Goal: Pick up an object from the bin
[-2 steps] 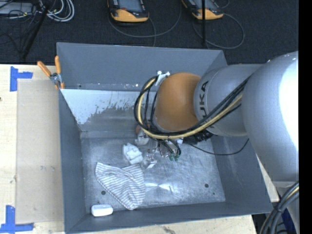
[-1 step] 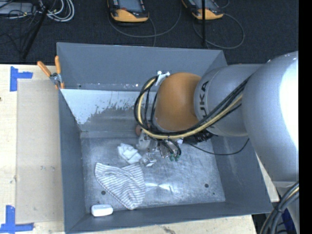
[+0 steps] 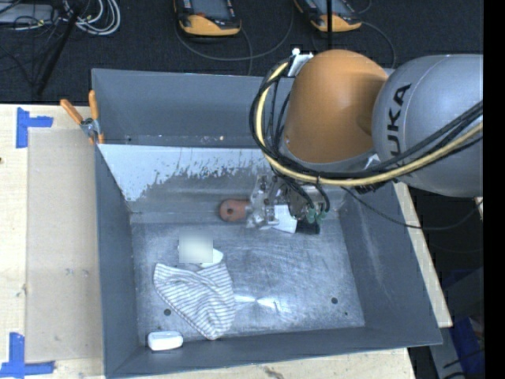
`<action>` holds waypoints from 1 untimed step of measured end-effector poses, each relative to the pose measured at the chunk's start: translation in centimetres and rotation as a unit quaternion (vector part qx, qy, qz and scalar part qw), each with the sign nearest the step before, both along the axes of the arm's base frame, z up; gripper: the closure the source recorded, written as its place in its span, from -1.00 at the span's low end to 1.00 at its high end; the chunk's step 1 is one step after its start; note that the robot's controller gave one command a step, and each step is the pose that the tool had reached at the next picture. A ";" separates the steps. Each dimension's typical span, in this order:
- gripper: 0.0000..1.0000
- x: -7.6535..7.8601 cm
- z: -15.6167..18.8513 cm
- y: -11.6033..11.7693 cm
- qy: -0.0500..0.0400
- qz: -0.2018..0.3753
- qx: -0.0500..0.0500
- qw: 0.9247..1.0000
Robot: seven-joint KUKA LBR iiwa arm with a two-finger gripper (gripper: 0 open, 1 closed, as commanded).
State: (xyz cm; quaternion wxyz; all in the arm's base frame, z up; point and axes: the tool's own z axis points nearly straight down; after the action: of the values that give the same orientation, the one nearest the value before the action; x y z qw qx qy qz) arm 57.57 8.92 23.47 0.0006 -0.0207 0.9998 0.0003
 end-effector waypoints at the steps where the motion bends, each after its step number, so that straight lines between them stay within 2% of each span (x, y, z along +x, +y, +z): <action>1: 1.00 0.0 0.0 0.0 0.000 0.000 0.000 1.000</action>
Offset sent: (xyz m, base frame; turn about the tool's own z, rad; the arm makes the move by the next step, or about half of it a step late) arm -0.0143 0.0405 -0.0844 -0.0835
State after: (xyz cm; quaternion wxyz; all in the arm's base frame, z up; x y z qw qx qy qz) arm 57.56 8.93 23.47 0.0006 -0.0209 0.9998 0.0002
